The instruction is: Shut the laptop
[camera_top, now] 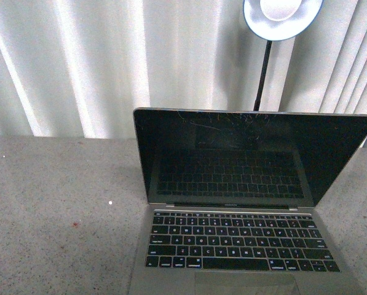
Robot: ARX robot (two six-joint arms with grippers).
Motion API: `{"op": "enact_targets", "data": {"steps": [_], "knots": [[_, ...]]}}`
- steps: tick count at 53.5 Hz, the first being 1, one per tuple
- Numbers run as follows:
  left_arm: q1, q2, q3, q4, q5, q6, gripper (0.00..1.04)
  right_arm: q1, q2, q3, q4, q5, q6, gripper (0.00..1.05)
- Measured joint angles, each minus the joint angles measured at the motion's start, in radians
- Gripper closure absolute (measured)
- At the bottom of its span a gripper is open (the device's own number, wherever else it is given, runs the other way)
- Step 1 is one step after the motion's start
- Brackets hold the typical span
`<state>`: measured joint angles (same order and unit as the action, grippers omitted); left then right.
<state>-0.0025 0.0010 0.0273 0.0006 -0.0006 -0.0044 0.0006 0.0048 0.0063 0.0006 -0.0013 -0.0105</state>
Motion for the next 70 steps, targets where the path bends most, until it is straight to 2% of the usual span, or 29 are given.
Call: {"op": "enact_targets", "data": {"steps": [9,12,14,17,20,24,27,31,35,41,50,55,58,70], "knots": [[0.0,0.0,0.0,0.0,0.0,0.0,0.07,0.0,0.0,0.0,0.0,0.0,0.0,0.07],[-0.015,0.017,0.006,-0.032,-0.06,-0.074,0.07,0.0,0.0,0.0,0.0,0.0,0.0,0.07],[-0.015,0.038,0.007,-0.031,-0.082,-0.147,0.07,0.023,0.027,0.018,-0.055,0.083,0.038,0.07],[0.013,0.129,0.01,0.061,-0.049,-0.305,0.07,0.052,0.145,0.061,-0.091,0.243,0.08,0.07],[0.041,0.213,0.028,0.172,0.01,-0.379,0.07,0.031,0.27,0.081,-0.016,0.261,0.08,0.07],[0.056,0.376,0.083,0.367,0.107,-0.4,0.07,-0.013,0.459,0.115,0.156,0.223,0.039,0.07],[0.048,0.592,0.174,0.584,0.18,-0.37,0.07,-0.043,0.694,0.186,0.368,0.165,-0.048,0.07],[0.014,0.789,0.27,0.741,0.24,-0.336,0.07,-0.051,0.893,0.273,0.51,0.098,-0.124,0.07],[-0.042,0.995,0.385,0.84,0.259,-0.285,0.07,-0.054,1.101,0.373,0.623,0.016,-0.186,0.07],[-0.129,1.239,0.549,0.852,0.262,-0.194,0.07,-0.035,1.323,0.508,0.721,-0.042,-0.249,0.07],[-0.215,1.432,0.744,0.802,0.22,-0.09,0.07,0.006,1.431,0.623,0.689,-0.124,-0.333,0.08],[-0.248,1.511,0.85,0.719,0.156,-0.027,0.09,0.018,1.471,0.68,0.681,-0.163,-0.382,0.22],[-0.269,1.575,0.94,0.617,0.12,0.01,0.23,0.026,1.504,0.727,0.651,-0.214,-0.417,0.36],[-0.319,1.69,1.101,0.356,0.017,0.214,0.58,0.032,1.575,0.813,0.572,-0.322,-0.523,0.72]]}}
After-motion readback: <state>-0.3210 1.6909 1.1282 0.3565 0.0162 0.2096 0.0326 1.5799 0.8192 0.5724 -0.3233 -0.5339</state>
